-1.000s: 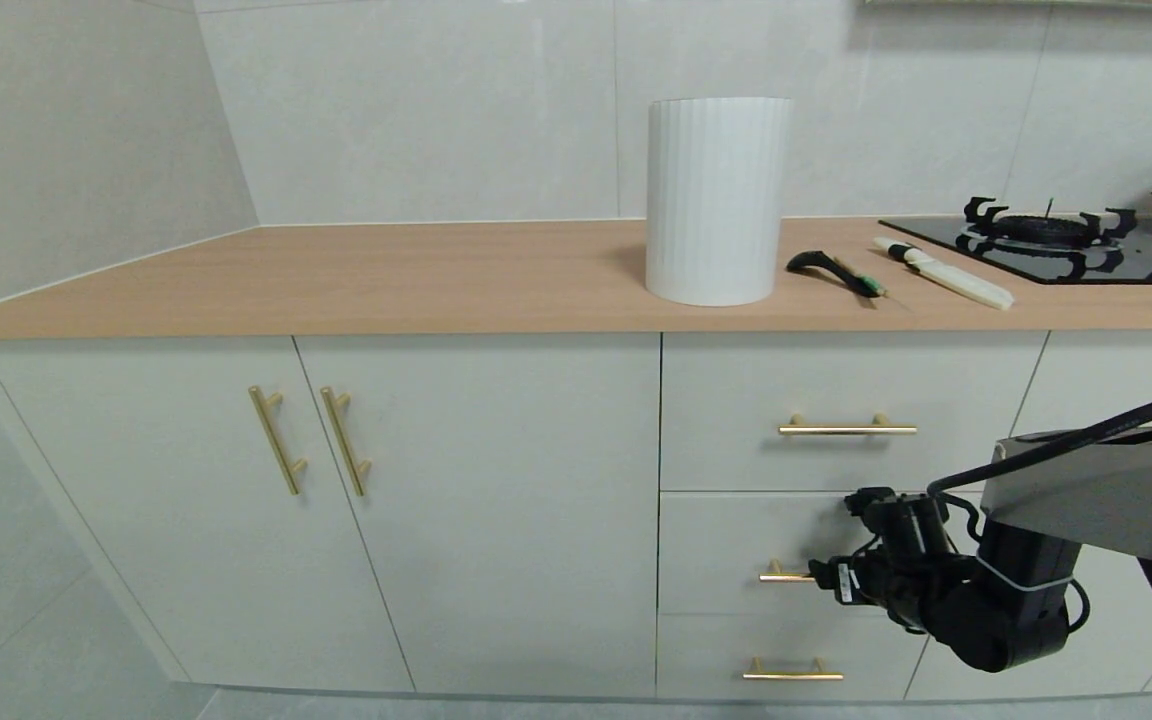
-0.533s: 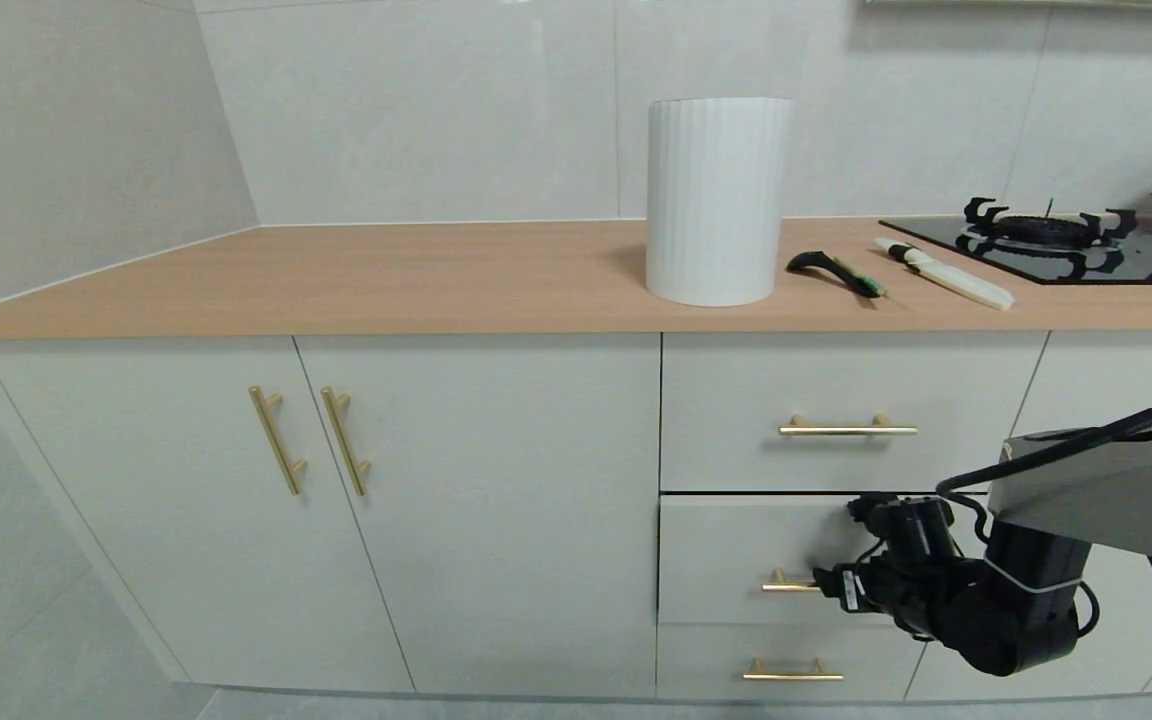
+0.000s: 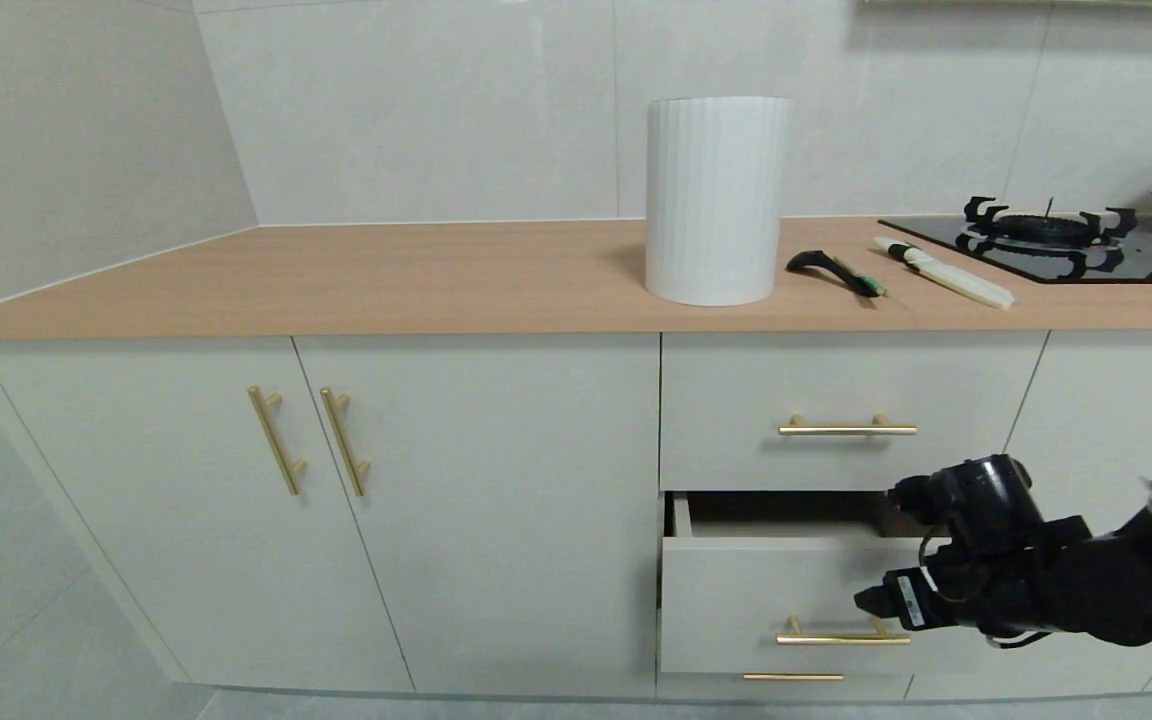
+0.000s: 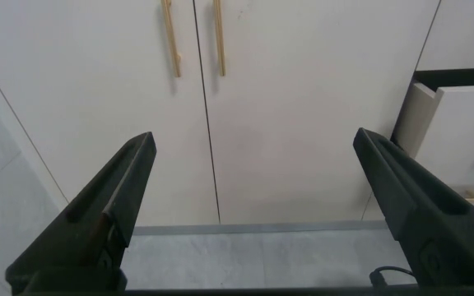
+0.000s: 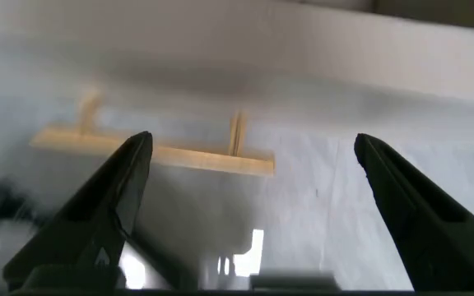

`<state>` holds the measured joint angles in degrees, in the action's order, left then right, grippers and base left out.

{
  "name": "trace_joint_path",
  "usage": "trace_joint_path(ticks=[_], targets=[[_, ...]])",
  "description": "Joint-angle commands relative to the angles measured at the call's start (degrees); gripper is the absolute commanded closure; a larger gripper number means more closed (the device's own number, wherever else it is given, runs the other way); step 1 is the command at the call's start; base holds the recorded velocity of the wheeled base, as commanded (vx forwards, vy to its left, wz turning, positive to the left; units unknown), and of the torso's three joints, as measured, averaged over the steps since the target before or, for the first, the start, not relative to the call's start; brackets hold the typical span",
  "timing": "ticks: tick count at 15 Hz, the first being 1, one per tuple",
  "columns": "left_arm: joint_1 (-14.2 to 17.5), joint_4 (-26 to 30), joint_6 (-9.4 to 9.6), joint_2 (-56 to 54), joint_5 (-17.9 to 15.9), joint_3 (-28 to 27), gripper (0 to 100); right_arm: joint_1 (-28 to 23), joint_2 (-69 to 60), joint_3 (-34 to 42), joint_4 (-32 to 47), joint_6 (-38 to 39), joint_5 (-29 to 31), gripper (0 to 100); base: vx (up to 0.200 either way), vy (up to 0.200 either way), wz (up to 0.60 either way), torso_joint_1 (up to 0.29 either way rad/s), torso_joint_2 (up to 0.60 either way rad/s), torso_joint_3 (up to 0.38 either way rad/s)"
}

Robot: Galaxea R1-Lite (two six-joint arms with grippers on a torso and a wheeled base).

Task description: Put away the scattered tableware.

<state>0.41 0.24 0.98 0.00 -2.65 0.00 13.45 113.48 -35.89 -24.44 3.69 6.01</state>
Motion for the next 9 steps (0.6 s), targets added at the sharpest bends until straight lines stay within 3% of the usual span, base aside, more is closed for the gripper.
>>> trace_joint_path(ticks=[1, 4, 9], targets=[[0.02, 0.02, -0.01, 0.00, 0.01, 0.00, 0, 3.34, -16.54, -1.90, 8.45, 0.09, -1.70, 0, 0.000, 0.000, 0.00, 0.000, 0.00, 0.000], [0.02, 0.02, -0.01, 0.00, 0.01, 0.00, 0, 4.66, -14.25, -2.78, 6.42, 3.78, -1.53, 0, 0.000, 0.000, 0.00, 0.000, 0.00, 0.000], [0.02, 0.02, -0.01, 0.00, 0.01, 0.00, 0, 5.63, -2.12, -2.17, -8.25, 6.24, 5.59, 0, 0.000, 0.000, 0.00, 0.000, 0.00, 0.000]])
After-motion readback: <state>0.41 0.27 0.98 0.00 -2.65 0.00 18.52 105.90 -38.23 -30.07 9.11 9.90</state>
